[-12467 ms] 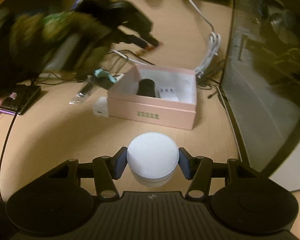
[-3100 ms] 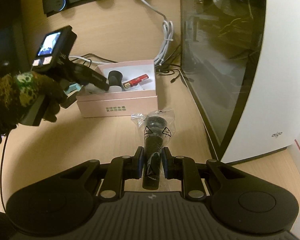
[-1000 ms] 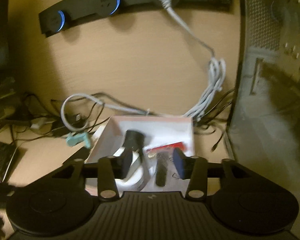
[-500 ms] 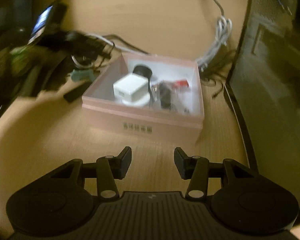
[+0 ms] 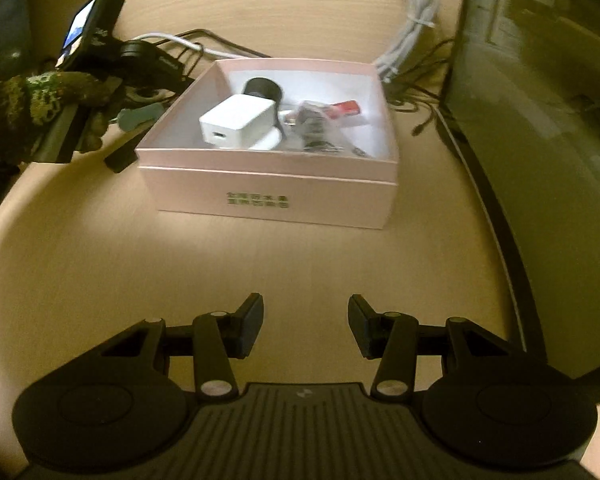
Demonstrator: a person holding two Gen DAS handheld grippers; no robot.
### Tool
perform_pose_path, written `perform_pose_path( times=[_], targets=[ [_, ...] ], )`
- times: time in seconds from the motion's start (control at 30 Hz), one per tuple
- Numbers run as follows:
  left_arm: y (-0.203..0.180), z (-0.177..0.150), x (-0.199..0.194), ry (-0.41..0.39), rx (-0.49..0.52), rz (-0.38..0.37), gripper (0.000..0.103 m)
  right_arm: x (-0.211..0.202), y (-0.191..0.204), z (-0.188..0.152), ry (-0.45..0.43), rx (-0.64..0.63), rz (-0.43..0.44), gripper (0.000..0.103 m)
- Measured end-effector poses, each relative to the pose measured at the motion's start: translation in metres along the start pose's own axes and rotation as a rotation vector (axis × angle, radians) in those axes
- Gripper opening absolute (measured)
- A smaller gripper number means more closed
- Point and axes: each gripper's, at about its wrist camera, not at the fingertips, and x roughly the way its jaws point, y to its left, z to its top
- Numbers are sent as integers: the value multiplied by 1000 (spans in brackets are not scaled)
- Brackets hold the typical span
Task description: Organize rigid objects
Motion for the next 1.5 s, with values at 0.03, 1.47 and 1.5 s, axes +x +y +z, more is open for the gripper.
perform_pose_path(
  times=[0.03,1.47,1.5],
  targets=[
    [-1,2,1,5,-12,-1,17,0,3,1,-1,-10,6,47],
    [18,-44,-79,-24,337,189,24,2,66,7,-14,-192,156,48],
    [21,-41,-75,-16,346,182,24,1,65,6,-17,-197,155,48]
  ],
)
